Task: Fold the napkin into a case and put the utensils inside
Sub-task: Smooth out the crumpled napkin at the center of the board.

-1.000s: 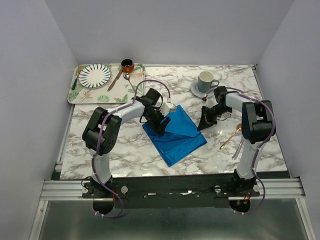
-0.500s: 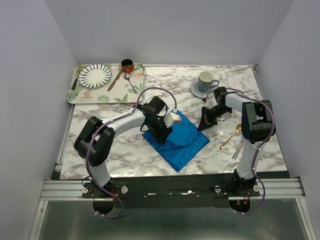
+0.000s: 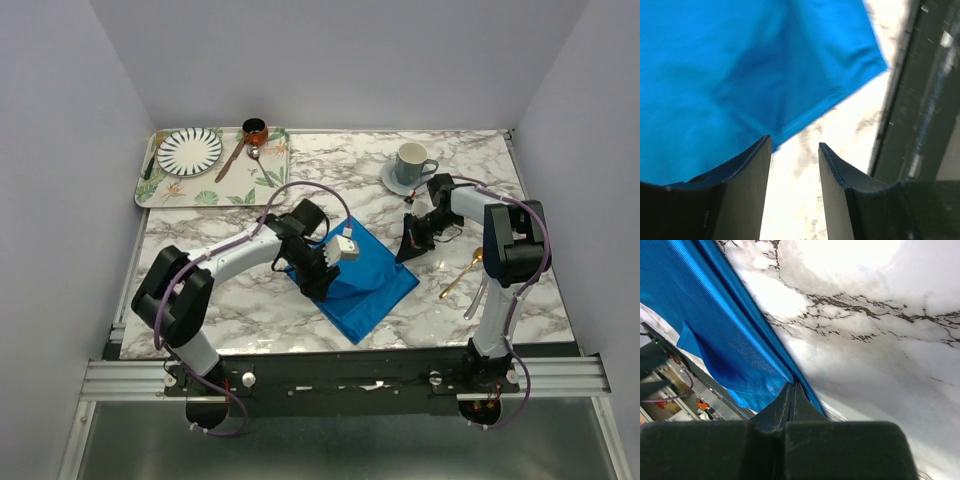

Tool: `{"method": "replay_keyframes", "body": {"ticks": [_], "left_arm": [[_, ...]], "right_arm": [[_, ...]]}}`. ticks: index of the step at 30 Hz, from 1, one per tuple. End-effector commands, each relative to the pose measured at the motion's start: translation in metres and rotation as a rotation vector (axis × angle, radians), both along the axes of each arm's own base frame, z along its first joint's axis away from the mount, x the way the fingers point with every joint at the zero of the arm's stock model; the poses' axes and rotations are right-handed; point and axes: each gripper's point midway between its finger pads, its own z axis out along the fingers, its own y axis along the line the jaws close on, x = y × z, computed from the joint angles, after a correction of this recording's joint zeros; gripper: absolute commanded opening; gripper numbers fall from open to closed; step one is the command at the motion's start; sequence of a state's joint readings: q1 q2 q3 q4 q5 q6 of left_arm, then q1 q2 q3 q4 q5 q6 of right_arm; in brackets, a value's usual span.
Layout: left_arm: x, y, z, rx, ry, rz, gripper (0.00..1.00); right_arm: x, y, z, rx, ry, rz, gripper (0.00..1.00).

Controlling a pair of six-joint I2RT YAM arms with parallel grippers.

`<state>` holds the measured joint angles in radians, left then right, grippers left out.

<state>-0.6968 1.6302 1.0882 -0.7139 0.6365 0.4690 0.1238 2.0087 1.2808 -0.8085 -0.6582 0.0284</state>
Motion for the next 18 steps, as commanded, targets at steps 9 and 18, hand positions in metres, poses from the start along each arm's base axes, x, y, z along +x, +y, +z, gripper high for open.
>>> {"method": "replay_keyframes", "body": {"ticks": [9, 18], "left_arm": [[0.053, -0.005, -0.022, 0.017, 0.146, 0.264, 0.57], [0.029, -0.015, -0.025, 0.006, 0.249, 0.212, 0.56]], "right_arm": [[-0.010, -0.004, -0.014, -0.034, 0.032, 0.002, 0.01], [-0.010, -0.004, -0.015, -0.040, 0.045, -0.008, 0.01]]}}
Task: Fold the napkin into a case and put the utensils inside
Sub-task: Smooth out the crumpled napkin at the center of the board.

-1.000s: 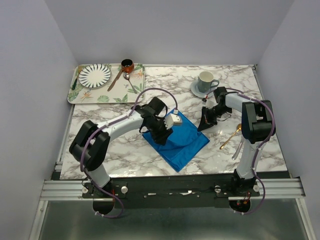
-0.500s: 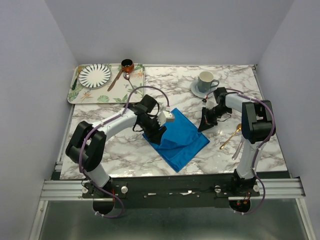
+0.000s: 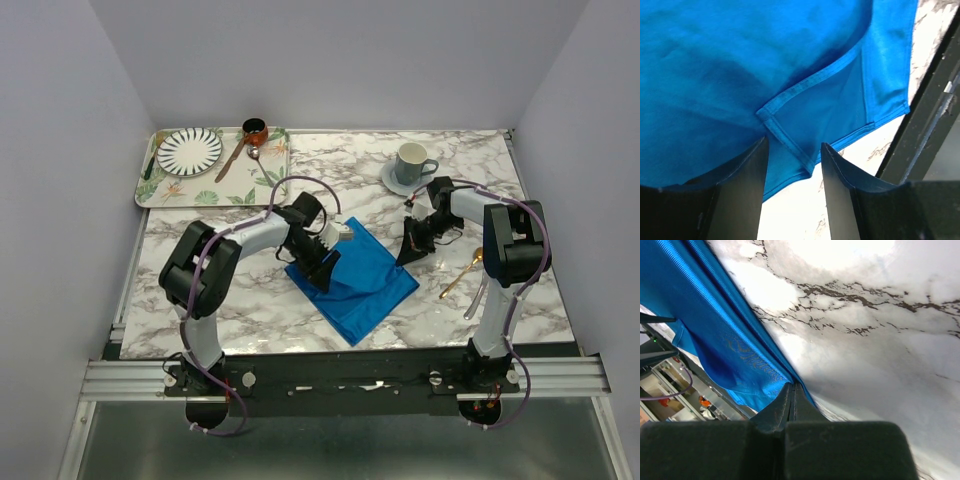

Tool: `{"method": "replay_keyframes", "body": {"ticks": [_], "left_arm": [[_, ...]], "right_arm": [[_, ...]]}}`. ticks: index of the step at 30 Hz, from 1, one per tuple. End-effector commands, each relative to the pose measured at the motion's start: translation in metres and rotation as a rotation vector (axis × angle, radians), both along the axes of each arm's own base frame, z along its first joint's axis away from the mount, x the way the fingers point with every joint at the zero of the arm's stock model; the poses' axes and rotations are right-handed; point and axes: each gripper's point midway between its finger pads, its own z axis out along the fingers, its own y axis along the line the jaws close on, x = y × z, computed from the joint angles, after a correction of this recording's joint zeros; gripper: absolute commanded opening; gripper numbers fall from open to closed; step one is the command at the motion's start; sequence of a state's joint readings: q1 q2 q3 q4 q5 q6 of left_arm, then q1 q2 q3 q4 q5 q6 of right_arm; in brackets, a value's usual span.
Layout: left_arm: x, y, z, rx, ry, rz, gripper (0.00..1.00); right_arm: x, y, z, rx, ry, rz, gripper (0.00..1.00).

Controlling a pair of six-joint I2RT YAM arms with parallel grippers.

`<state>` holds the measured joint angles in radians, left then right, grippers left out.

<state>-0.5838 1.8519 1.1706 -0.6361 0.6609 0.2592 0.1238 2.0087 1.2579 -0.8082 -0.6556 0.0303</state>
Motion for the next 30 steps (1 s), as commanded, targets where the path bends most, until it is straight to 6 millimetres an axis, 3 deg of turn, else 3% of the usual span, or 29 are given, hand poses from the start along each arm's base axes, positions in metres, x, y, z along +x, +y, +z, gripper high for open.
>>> {"method": "replay_keyframes", "body": {"ticks": [1, 8, 13, 15, 18, 21, 24, 30], "left_arm": [[-0.019, -0.015, 0.014, -0.064, 0.048, -0.058, 0.56], [-0.036, -0.024, 0.026, -0.107, 0.031, -0.137, 0.54], [-0.066, -0.025, 0.032, -0.111, -0.062, -0.311, 0.52], [-0.077, -0.017, 0.030, -0.079, -0.078, -0.370, 0.52], [-0.078, -0.002, 0.028, -0.037, -0.139, -0.424, 0.52], [-0.070, 0.014, 0.029, -0.011, -0.218, -0.428, 0.52], [-0.052, 0.027, 0.029, 0.007, -0.251, -0.320, 0.53], [0.009, 0.051, -0.002, 0.170, -0.329, -0.089, 0.51]], "right_arm": [[-0.003, -0.002, -0.012, -0.033, 0.026, -0.009, 0.01], [-0.001, -0.003, -0.014, -0.041, 0.026, -0.025, 0.01], [-0.003, -0.003, -0.015, -0.044, 0.028, -0.023, 0.01], [-0.004, -0.004, -0.016, -0.046, 0.031, -0.022, 0.01], [-0.006, -0.005, -0.017, -0.049, 0.031, -0.018, 0.01], [-0.007, -0.005, -0.016, -0.049, 0.029, -0.014, 0.01], [-0.009, -0.004, -0.016, -0.040, 0.033, -0.014, 0.01], [-0.015, -0.002, -0.016, -0.027, 0.048, -0.018, 0.01]]}}
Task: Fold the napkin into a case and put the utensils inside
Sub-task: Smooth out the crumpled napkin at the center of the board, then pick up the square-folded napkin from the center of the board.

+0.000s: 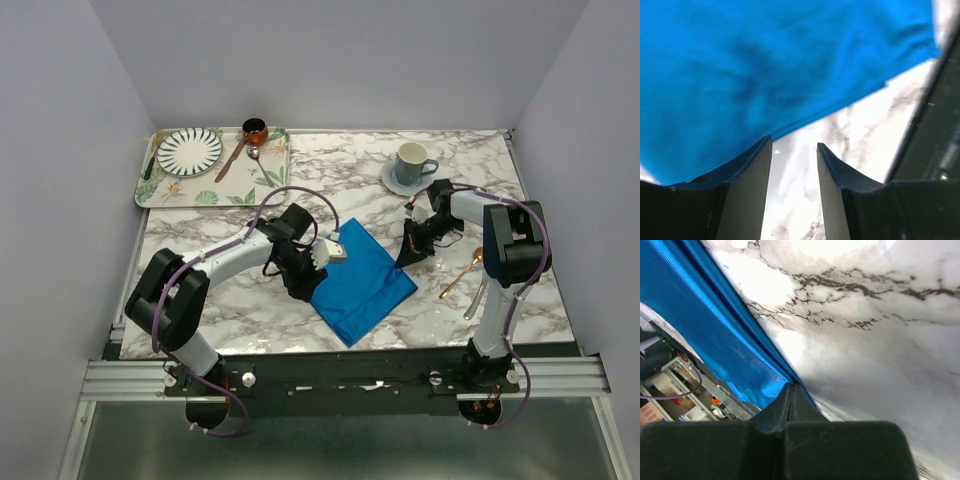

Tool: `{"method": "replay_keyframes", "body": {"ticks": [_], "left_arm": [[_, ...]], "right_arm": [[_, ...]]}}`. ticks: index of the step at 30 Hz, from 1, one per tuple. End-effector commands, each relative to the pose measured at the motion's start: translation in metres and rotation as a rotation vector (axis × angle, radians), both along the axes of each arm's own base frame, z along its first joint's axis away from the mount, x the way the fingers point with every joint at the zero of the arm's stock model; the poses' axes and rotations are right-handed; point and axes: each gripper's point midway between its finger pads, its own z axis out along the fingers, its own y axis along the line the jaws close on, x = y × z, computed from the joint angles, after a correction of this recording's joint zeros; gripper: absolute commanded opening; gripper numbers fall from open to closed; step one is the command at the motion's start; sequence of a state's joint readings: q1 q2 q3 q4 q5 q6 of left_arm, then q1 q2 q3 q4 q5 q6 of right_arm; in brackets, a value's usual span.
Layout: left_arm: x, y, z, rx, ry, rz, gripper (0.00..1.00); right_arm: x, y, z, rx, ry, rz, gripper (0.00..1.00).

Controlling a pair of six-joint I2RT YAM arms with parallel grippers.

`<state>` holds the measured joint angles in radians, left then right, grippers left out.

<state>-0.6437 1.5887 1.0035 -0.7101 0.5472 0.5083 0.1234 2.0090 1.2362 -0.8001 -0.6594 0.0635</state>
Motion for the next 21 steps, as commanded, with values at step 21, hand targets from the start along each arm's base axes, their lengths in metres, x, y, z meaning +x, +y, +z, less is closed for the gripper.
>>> {"method": "replay_keyframes", "body": {"ticks": [21], "left_arm": [[0.101, 0.023, -0.005, 0.033, -0.143, 0.185, 0.52]], "right_arm": [[-0.004, 0.014, 0.025, 0.083, -0.026, -0.053, 0.24]]}}
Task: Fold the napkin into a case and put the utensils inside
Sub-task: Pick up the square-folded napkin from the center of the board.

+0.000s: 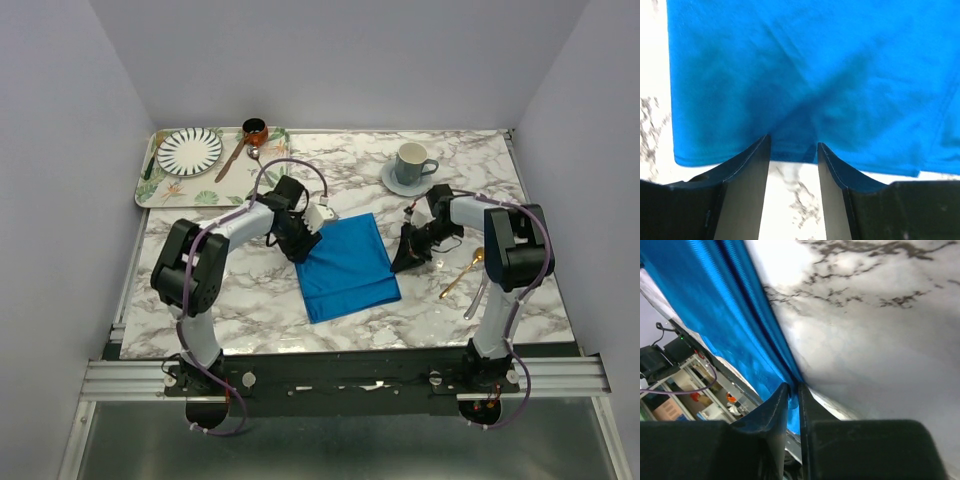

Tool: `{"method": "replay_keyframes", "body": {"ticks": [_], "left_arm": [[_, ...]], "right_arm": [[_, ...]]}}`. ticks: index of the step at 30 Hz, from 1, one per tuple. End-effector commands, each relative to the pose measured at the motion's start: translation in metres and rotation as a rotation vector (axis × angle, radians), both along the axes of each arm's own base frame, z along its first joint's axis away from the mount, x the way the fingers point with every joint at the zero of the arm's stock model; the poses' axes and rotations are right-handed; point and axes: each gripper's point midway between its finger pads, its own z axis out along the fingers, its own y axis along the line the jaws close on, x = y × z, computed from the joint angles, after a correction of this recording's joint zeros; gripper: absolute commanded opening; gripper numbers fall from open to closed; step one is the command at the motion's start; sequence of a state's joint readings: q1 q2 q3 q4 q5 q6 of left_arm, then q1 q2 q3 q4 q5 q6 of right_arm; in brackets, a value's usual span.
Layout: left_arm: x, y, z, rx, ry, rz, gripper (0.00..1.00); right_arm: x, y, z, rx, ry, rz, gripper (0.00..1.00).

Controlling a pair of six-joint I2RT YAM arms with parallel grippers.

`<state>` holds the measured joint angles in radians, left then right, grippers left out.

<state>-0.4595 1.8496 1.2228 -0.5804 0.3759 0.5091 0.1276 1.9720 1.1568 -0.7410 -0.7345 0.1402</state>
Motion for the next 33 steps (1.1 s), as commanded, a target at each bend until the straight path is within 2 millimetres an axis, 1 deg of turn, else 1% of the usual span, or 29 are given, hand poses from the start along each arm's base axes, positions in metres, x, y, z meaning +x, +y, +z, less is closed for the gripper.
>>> {"method": "replay_keyframes", "body": {"ticks": [1, 2, 3, 4, 5, 7, 8, 15, 18, 23, 29, 33], "left_arm": [[-0.036, -0.009, 0.033, -0.067, -0.027, -0.082, 0.52], [-0.041, -0.012, 0.035, -0.059, -0.048, -0.100, 0.53], [-0.046, -0.010, 0.032, -0.029, -0.068, -0.113, 0.53], [-0.053, -0.018, 0.036, -0.025, -0.098, -0.152, 0.54], [-0.059, -0.020, 0.035, -0.014, -0.103, -0.168, 0.54], [-0.064, -0.021, 0.030, 0.014, -0.118, -0.177, 0.55], [-0.069, -0.026, 0.029, 0.018, -0.124, -0.196, 0.55], [-0.081, -0.037, 0.018, 0.031, -0.114, -0.216, 0.57], [-0.085, -0.038, 0.015, 0.041, -0.120, -0.234, 0.59], [-0.085, -0.040, 0.014, 0.045, -0.124, -0.237, 0.61], [-0.088, -0.040, 0.012, 0.045, -0.114, -0.242, 0.62], [-0.093, -0.040, 0.009, 0.037, -0.093, -0.247, 0.62]], "right_arm": [[0.009, 0.003, 0.023, 0.019, -0.069, -0.002, 0.26], [0.010, 0.004, 0.027, 0.023, -0.075, -0.004, 0.29], [0.008, 0.003, 0.029, 0.023, -0.069, -0.004, 0.30], [0.008, 0.003, 0.030, 0.019, -0.069, -0.007, 0.30], [0.008, 0.002, 0.030, 0.014, -0.069, -0.008, 0.31], [0.007, 0.001, 0.030, 0.008, -0.069, -0.003, 0.31], [0.006, 0.001, 0.030, 0.007, -0.065, -0.001, 0.31], [-0.006, 0.002, 0.027, 0.022, -0.026, 0.014, 0.31], [-0.011, 0.002, 0.024, 0.022, -0.016, 0.022, 0.31], [-0.012, 0.004, 0.016, 0.019, -0.003, 0.035, 0.31], [-0.014, 0.008, 0.012, 0.022, 0.008, 0.048, 0.30], [-0.019, 0.010, 0.008, 0.020, 0.013, 0.054, 0.28]]}}
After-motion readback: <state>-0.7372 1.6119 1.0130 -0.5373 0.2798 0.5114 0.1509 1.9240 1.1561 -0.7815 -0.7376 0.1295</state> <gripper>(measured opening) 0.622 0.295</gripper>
